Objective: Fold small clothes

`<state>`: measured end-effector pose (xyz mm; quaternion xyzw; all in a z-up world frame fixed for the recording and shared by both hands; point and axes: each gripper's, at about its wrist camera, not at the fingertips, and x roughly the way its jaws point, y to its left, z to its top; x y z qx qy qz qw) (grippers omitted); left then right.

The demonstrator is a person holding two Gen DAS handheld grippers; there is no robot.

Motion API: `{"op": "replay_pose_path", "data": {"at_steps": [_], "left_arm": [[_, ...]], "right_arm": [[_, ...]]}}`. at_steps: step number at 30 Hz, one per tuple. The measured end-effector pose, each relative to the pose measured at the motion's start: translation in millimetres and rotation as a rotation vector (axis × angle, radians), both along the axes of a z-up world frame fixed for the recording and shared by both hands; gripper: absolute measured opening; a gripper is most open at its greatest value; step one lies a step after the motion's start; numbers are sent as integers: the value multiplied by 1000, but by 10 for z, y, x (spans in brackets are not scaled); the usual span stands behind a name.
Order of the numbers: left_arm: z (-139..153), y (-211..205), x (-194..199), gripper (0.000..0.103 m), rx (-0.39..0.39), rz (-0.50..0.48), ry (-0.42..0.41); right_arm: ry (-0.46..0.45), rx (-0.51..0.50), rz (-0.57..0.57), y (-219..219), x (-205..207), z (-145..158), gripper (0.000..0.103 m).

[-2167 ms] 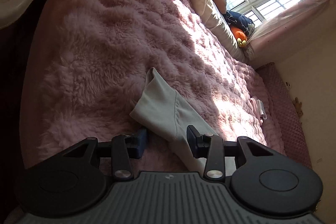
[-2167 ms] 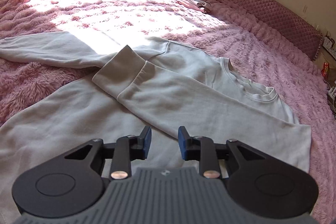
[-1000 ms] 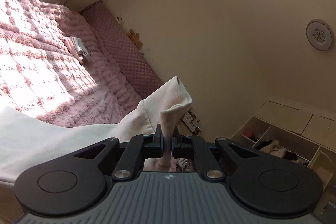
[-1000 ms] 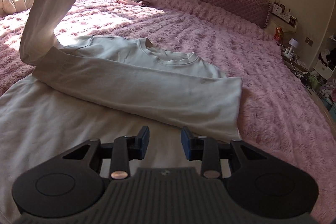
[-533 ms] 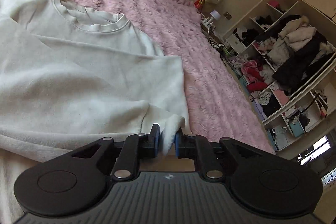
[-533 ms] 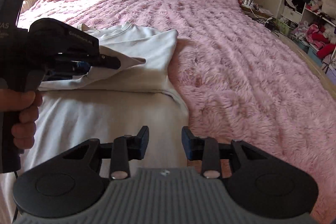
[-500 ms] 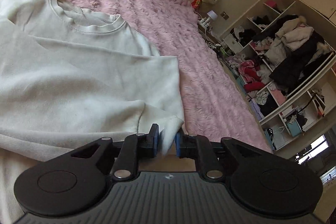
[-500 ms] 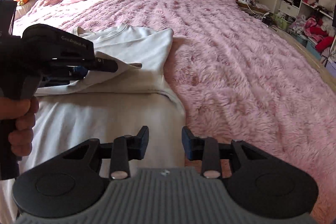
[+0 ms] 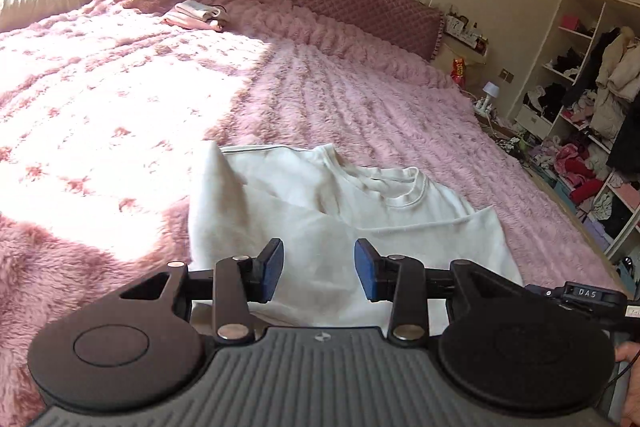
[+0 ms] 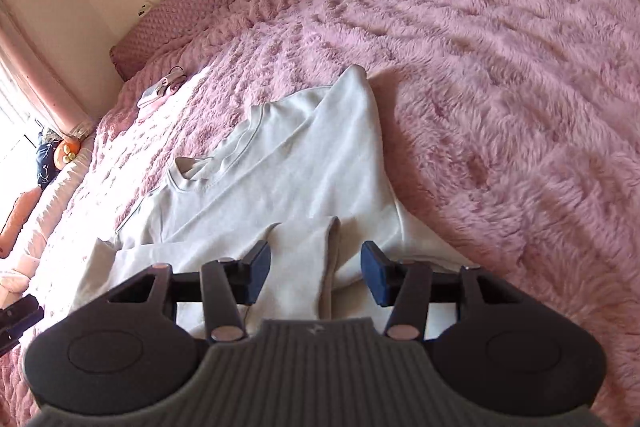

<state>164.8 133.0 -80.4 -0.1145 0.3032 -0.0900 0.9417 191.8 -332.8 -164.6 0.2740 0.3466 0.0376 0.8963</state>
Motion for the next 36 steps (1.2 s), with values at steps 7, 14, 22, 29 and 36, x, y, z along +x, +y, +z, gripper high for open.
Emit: {"op": "replay_pose_path", "data": {"at_steps": [7, 14, 22, 29, 36], "left_arm": [[-293, 341, 74, 54, 384, 44, 86], [-630, 29, 302, 54, 640, -113, 77], [-834, -123, 486, 51, 788, -310, 26], [-883, -145, 504, 8, 787, -499, 36], [-703, 30, 383, 6, 649, -235, -61]], "right_arm": [[68, 141, -26, 24, 349, -252, 59], [96, 148, -31, 30, 405, -240, 1], [88, 113, -23, 53, 365, -109, 1], [85, 93, -14, 91, 371, -42, 1], [-4, 130, -51, 41, 249, 218, 0]]}}
